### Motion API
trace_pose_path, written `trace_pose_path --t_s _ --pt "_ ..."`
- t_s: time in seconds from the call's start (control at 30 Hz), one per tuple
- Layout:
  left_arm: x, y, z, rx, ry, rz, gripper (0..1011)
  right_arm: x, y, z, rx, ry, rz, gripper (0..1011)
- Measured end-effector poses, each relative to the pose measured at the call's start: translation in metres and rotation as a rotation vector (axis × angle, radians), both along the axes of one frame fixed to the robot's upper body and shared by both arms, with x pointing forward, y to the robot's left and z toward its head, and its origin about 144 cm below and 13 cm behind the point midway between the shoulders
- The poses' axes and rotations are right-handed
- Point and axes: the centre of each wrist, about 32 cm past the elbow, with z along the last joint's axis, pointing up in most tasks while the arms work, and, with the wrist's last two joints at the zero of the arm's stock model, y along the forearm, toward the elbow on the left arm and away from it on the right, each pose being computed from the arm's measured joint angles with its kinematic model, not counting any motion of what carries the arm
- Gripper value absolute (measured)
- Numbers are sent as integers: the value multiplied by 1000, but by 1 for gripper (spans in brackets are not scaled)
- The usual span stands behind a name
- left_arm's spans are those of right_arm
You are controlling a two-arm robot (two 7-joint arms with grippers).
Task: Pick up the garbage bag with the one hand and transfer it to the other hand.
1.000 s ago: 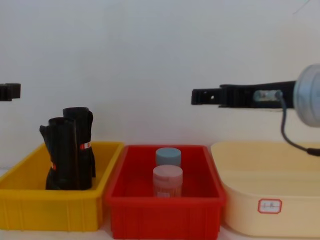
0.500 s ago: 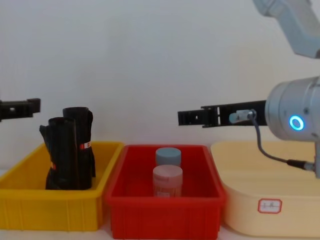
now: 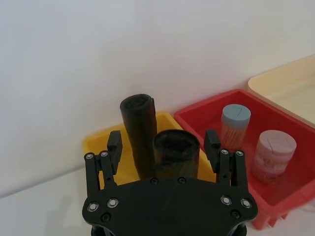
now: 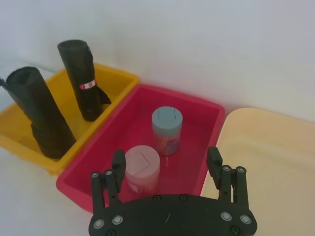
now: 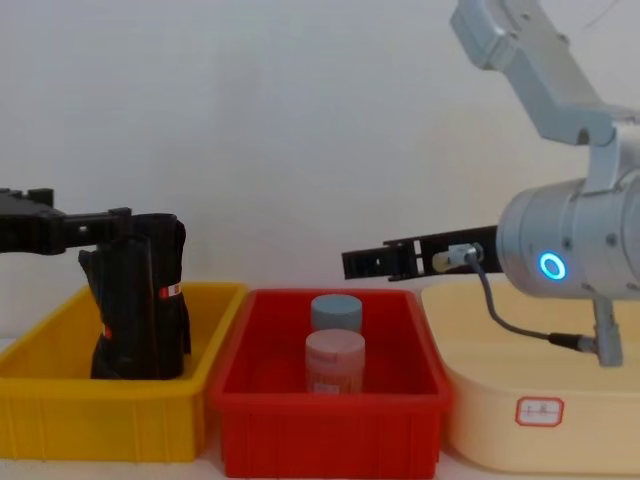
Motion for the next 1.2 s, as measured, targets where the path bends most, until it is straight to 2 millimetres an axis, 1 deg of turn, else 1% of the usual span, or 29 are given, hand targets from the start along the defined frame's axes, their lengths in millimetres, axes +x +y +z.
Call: trace_pose_path --t_s 0.17,0.37,0.57,0.9,1.2 --pt "12 -6 -3 -9 11 -8 1001 6 2 -1 -10 16 2 1001" --pt "22 -10 -4 -27 31 -17 1002 13 4 -2 -21 40 4 1001" --pt "33 -13 -8 -70 78 -32 1001 20 6 -3 -29 63 13 1002" --pt "43 -16 -17 -109 134 -48 1001 28 10 -2 -37 91 33 1001" --pt "45 -17 -26 -126 165 -54 1001 32 12 -3 -40 110 49 1001"
